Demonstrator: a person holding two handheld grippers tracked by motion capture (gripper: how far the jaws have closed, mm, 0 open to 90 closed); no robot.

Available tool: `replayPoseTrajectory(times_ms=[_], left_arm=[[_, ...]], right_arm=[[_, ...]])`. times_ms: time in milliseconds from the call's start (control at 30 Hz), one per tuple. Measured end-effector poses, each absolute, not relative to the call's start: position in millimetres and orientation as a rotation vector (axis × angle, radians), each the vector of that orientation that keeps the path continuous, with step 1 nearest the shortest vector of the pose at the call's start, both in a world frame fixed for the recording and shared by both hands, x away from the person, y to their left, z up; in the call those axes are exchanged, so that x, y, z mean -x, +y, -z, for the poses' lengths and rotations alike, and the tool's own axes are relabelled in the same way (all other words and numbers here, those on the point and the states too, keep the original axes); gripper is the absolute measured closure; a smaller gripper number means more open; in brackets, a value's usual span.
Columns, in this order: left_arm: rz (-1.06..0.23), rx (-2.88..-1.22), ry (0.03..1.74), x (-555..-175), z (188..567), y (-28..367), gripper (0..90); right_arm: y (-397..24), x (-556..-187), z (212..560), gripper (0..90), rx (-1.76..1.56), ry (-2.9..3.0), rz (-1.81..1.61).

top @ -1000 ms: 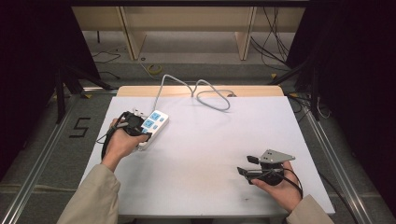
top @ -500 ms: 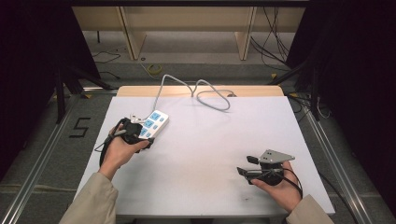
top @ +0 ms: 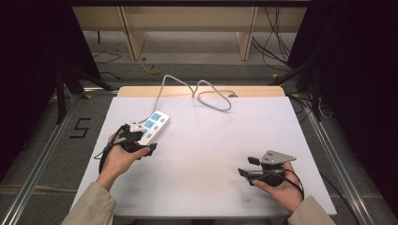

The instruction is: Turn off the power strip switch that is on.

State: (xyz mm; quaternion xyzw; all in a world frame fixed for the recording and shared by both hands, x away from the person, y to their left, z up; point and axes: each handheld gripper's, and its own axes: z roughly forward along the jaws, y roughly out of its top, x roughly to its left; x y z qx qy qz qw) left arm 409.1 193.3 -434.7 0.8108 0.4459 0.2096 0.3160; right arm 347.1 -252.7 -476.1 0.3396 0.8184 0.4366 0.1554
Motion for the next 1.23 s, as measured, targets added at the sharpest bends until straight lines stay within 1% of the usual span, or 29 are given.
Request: replayPoseTrajectory(times_ms=[233,400,733,933,1067,1233], left_arm=[[-0.555,-2.134,1.145,-394,446,195,29.0],[-0.551,-2.131,1.140,-386,453,195,29.0],[-0.585,-2.111,1.133,-368,467,202,28.7],[-0.575,-2.102,1.127,-352,477,206,28.4],[-0.598,-2.087,1.108,-350,477,202,28.2],[-0.584,-2.098,1.067,-350,477,193,27.9]], right_arm=[[-253,-347,476,38.9,-0.971,2.345,-1.250],[-252,-347,476,38.9,-0.972,2.343,-1.252],[-252,-346,476,38.9,-0.971,2.344,-1.254],[-252,-346,475,38.9,-0.969,2.345,-1.253],[-251,-346,476,38.9,-0.961,2.349,-1.249],[-251,-346,476,38.9,-0.967,2.348,-1.249]])
